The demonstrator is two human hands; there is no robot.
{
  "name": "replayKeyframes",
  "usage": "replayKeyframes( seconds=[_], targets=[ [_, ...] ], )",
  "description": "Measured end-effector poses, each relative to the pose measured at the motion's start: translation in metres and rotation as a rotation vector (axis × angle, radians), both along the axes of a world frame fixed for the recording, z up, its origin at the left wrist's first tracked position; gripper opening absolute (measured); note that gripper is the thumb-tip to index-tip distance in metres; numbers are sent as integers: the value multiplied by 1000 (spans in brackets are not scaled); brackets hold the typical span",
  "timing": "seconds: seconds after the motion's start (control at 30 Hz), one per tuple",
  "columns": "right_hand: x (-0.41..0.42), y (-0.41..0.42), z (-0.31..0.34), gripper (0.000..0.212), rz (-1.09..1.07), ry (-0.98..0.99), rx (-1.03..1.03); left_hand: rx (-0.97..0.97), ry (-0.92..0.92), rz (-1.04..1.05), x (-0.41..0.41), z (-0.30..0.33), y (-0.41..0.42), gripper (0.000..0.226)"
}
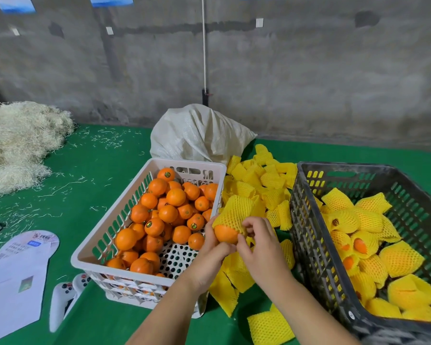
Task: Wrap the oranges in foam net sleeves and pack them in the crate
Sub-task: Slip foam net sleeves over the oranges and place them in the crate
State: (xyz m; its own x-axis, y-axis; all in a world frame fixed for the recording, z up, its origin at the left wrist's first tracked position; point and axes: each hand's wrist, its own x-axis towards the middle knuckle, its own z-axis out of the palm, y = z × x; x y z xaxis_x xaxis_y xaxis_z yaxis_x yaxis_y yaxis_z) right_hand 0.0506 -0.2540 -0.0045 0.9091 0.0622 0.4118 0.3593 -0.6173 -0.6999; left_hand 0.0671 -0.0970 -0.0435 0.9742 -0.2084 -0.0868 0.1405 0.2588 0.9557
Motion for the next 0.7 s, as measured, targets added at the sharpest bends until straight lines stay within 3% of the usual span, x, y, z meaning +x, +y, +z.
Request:
replayKeyframes(
  seconds=[0.13,0.23,0.3,0.4,0.5,0.7],
  targets=[
    [7,-14,15,16,-24,-46,6,82,-61,80,-1,3,-6,75],
    [-2,-8,20,12,0,-153,-62,-5,-35,121,0,2,-3,76],
    [-13,2,17,14,22,-244,-103,-54,2,112,0,4,-2,69],
    [-20,8,9,15,1,-304,-73,21,-8,67,-1,6,-7,57],
    [-16,4,7,17,-37,-298,-30,72,-16,16,-2,7,-11,68],
    [-9,-4,10,31,-4,-238,2,-51,9,-29,-2,8,3,84]
  ],
)
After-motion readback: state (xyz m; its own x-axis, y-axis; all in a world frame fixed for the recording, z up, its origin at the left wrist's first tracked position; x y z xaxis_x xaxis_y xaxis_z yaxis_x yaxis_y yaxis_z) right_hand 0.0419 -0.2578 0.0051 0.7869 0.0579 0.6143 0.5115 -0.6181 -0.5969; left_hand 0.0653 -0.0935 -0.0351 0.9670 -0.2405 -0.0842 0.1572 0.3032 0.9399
